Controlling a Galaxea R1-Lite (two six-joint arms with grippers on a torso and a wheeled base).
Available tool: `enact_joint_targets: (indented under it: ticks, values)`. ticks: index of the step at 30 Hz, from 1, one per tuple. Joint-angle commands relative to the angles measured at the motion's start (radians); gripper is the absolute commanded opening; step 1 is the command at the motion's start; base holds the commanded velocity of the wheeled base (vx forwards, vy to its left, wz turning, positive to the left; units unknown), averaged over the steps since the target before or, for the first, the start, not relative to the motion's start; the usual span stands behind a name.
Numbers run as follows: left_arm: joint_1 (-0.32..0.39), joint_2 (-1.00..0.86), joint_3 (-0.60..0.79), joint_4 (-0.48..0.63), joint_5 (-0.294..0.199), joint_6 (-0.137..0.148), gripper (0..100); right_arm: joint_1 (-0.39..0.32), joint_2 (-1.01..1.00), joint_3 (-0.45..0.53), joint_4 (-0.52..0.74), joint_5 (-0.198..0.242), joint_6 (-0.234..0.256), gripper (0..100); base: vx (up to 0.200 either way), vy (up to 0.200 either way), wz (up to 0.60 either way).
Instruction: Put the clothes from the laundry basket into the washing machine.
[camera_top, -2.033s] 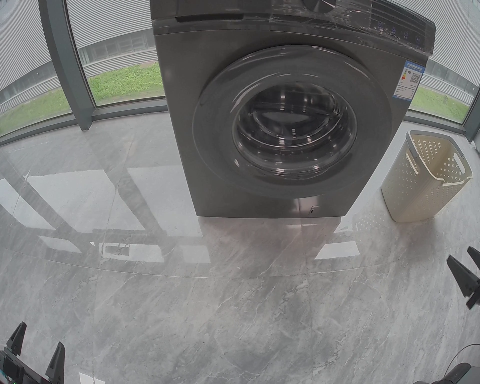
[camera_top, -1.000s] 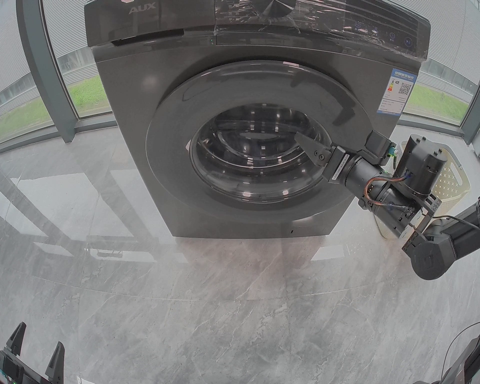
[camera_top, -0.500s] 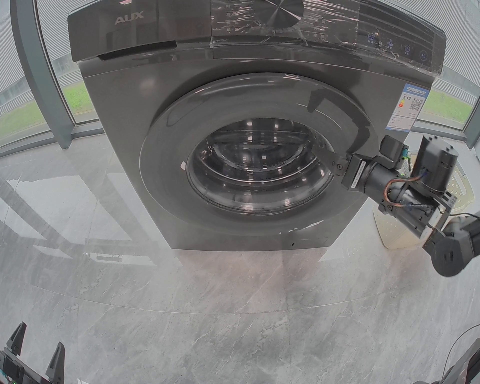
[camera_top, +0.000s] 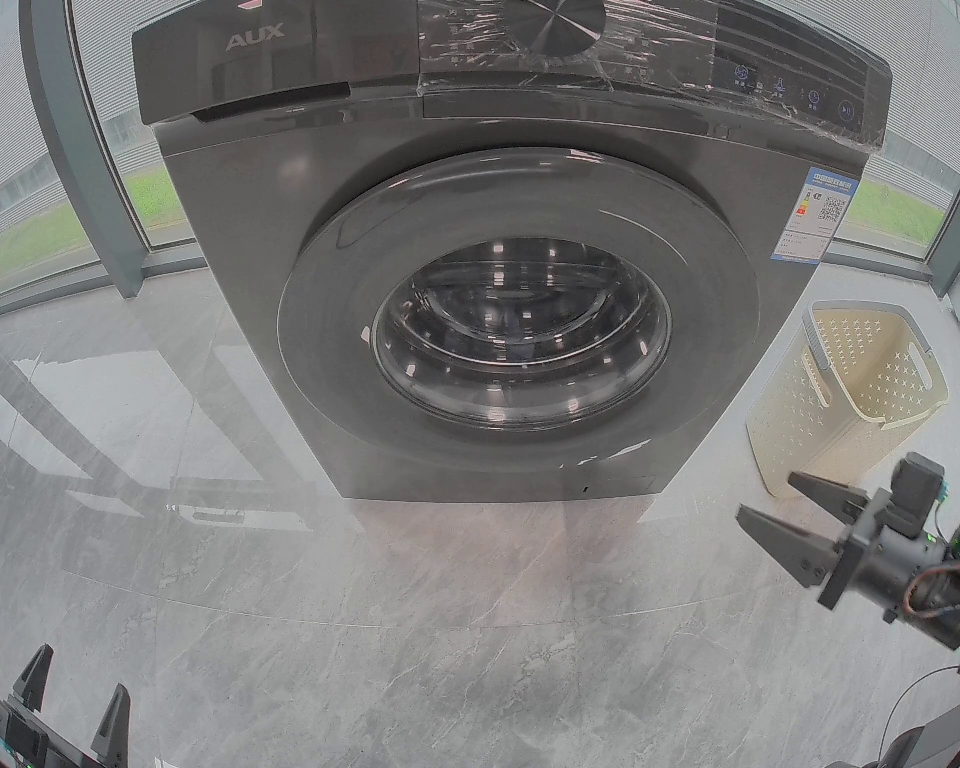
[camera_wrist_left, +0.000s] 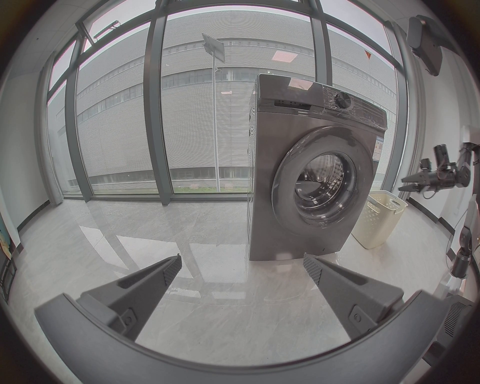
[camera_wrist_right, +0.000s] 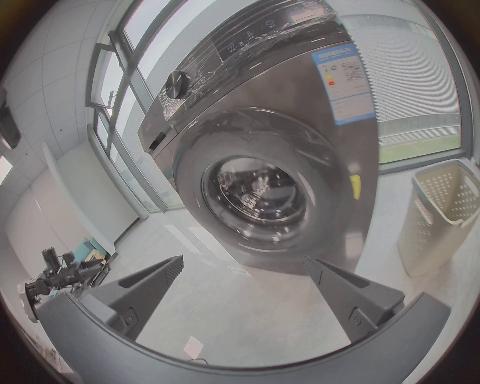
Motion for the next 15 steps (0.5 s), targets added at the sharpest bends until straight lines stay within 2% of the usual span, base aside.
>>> enact_joint_targets:
  ticks: [1, 5, 7, 9, 10, 11, 12, 14, 15]
  values:
    - [0.000, -0.012, 0.018, 0.000, 0.000, -0.002, 100, -0.227, -0.693, 0.231, 0.392, 0.017, -0.023, 100, 0.000, 0.000, 0.00]
    - [0.000, -0.012, 0.018, 0.002, 0.000, -0.003, 100, -0.388, -0.960, 0.207, 0.631, 0.017, -0.077, 100, 0.000, 0.000, 0.00]
    - [0.000, -0.012, 0.018, 0.002, 0.000, -0.002, 100, -0.475, -1.105, 0.182, 0.769, 0.028, -0.085, 100, 0.000, 0.000, 0.00]
    - [0.000, -0.012, 0.018, 0.000, 0.000, 0.000, 100, -0.514, -1.171, 0.170, 0.849, 0.047, -0.089, 100, 0.000, 0.000, 0.00]
    - [0.000, -0.012, 0.018, 0.000, 0.000, 0.000, 100, -0.514, -1.171, 0.170, 0.849, 0.047, -0.089, 100, 0.000, 0.000, 0.00]
    - [0.000, -0.012, 0.018, 0.000, 0.000, -0.002, 100, -0.557, -1.226, 0.174, 0.912, 0.080, -0.101, 100, 0.000, 0.000, 0.00]
    - [0.000, -0.012, 0.018, 0.002, 0.000, -0.002, 100, -0.567, -1.240, 0.188, 0.923, 0.086, -0.105, 100, 0.000, 0.000, 0.00]
    - [0.000, -0.012, 0.018, 0.002, 0.000, -0.002, 100, -0.567, -1.240, 0.233, 0.906, 0.079, -0.112, 100, 0.000, 0.000, 0.00]
    - [0.000, -0.012, 0.018, 0.002, 0.000, -0.003, 100, -0.567, -1.240, 0.233, 0.897, 0.060, -0.114, 100, 0.000, 0.000, 0.00]
